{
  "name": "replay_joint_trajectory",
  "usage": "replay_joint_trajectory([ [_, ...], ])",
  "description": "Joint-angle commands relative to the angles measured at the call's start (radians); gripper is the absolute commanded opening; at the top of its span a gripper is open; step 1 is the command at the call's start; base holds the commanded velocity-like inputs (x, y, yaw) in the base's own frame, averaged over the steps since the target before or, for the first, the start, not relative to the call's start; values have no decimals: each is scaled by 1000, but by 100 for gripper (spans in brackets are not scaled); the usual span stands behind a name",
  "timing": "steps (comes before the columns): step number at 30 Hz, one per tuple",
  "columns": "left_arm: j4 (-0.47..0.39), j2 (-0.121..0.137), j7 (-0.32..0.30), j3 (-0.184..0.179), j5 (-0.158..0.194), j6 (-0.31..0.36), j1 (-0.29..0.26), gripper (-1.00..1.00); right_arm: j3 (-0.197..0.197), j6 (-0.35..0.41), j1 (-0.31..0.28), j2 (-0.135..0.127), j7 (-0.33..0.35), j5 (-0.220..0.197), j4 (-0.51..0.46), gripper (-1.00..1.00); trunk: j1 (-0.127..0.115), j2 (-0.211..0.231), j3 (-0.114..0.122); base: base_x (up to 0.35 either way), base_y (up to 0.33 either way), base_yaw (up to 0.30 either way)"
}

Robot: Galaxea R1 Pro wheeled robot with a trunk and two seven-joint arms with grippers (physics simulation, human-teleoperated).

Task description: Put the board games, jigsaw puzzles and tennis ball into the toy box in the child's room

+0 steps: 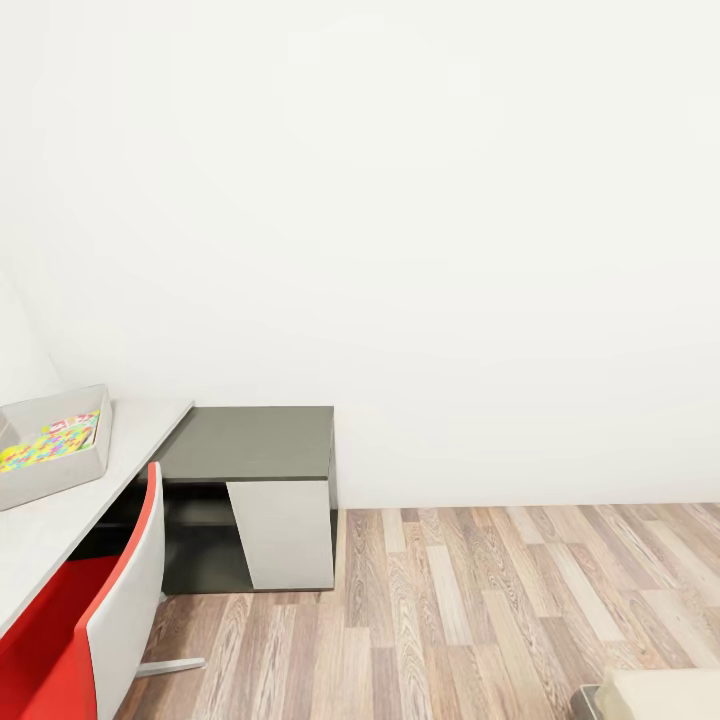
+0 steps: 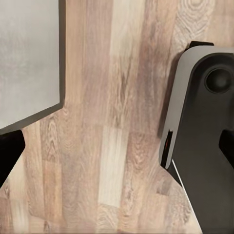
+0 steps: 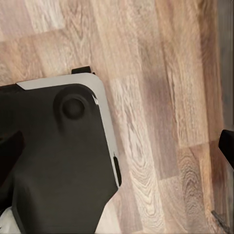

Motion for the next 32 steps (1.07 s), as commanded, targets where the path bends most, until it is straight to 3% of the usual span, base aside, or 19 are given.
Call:
replay_joint_trajectory([
  [1, 5, 0, 2, -8, 9, -2, 0, 100, -8, -6, 0, -1, -3, 11, 2, 100, 1, -2, -2, 0, 0, 0],
  [8, 26, -21, 2, -6, 9, 0, 0, 100, -5, -8, 1, 20, -2, 13, 5, 100, 1, -2, -2, 0, 0, 0],
  [12, 27, -26, 3, -5, 9, 1, 0, 100, -6, -9, 1, 57, -1, 12, 6, 100, 1, -2, -2, 0, 0, 0],
  [15, 18, -27, 2, -2, 7, -3, -1, 100, -7, -8, 0, 68, -1, 12, 7, 100, 1, -2, -2, 0, 0, 0],
  [24, -7, -55, 0, 2, 10, -5, -6, 100, -8, -9, 1, 65, -1, 13, 8, 100, 1, -2, -2, 0, 0, 0],
  [32, -9, -58, 0, 1, 6, -6, -6, 100, -7, -9, 1, 71, -1, 13, 8, 100, 1, -2, -2, 0, 0, 0],
])
